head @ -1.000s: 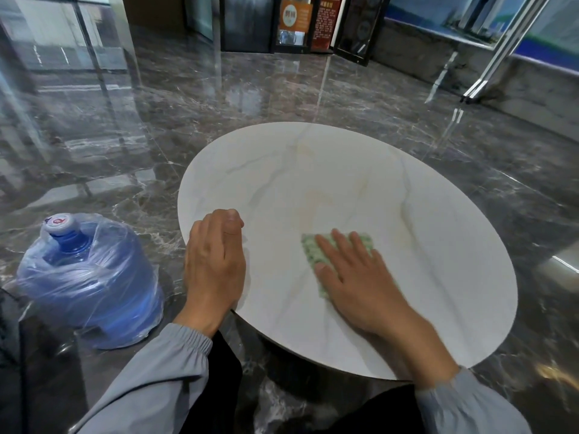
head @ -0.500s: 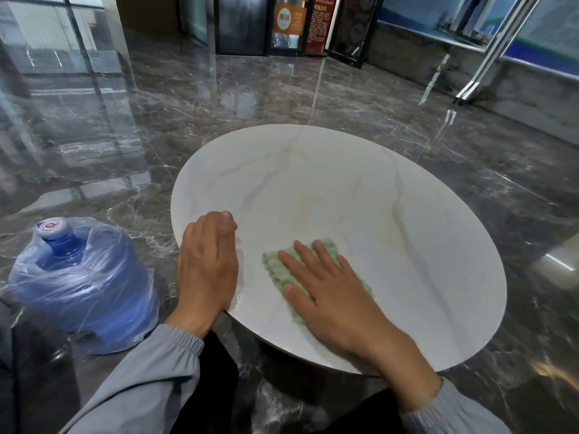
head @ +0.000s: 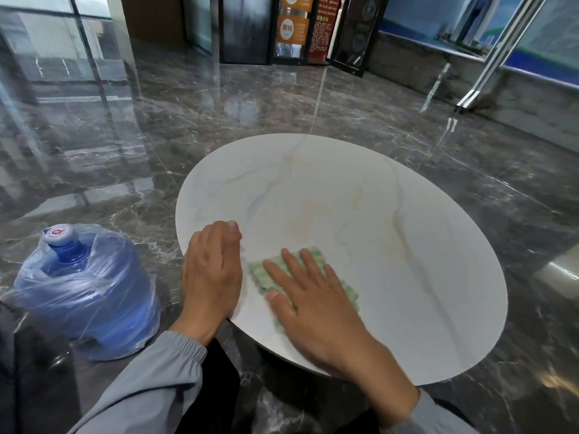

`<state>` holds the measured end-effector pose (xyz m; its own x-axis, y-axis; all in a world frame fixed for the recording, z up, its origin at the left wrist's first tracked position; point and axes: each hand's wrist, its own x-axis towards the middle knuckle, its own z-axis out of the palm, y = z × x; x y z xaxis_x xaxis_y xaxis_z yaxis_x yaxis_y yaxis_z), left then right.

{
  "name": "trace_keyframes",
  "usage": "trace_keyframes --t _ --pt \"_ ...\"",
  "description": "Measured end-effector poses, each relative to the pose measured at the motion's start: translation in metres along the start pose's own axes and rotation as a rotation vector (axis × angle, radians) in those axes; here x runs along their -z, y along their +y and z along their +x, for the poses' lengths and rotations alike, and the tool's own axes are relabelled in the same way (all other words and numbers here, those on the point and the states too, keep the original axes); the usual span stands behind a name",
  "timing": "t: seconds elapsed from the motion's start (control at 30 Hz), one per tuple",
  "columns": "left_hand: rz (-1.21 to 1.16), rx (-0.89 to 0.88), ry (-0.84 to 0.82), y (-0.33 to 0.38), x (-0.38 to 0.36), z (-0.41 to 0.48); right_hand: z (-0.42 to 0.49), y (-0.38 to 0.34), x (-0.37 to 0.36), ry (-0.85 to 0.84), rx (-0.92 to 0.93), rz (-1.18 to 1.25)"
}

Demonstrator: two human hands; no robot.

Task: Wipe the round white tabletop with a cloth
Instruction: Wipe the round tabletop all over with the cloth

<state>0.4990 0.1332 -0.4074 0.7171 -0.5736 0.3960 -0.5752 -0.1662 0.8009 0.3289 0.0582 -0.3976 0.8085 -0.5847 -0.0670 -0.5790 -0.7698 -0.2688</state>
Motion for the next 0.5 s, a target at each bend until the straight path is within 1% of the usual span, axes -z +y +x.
trace_keyframes --t 0.13,0.2,0.27,0.4,0.43,0.5 --pt "0.050 0.018 -0.036 -0.001 0.001 0.000 0.017 0.049 0.028 -0.002 -0.298 -0.031" --pt "0.029 0.046 -0.032 0.001 0.001 -0.001 0.023 0.050 0.031 -0.023 -0.366 -0.017" --pt "0.023 0.047 -0.022 0.002 0.001 -0.001 0.022 0.033 0.023 -0.037 -0.309 -0.015" --pt "0.048 0.007 -0.024 -0.001 0.000 0.000 0.003 -0.020 -0.006 0.029 -0.037 -0.040" --pt "0.039 0.002 -0.017 -0.001 0.000 0.000 -0.001 -0.026 -0.011 0.034 0.006 -0.038" --pt "0.037 -0.006 -0.012 -0.001 0.000 0.000 -0.003 -0.022 -0.010 0.025 0.031 -0.021"
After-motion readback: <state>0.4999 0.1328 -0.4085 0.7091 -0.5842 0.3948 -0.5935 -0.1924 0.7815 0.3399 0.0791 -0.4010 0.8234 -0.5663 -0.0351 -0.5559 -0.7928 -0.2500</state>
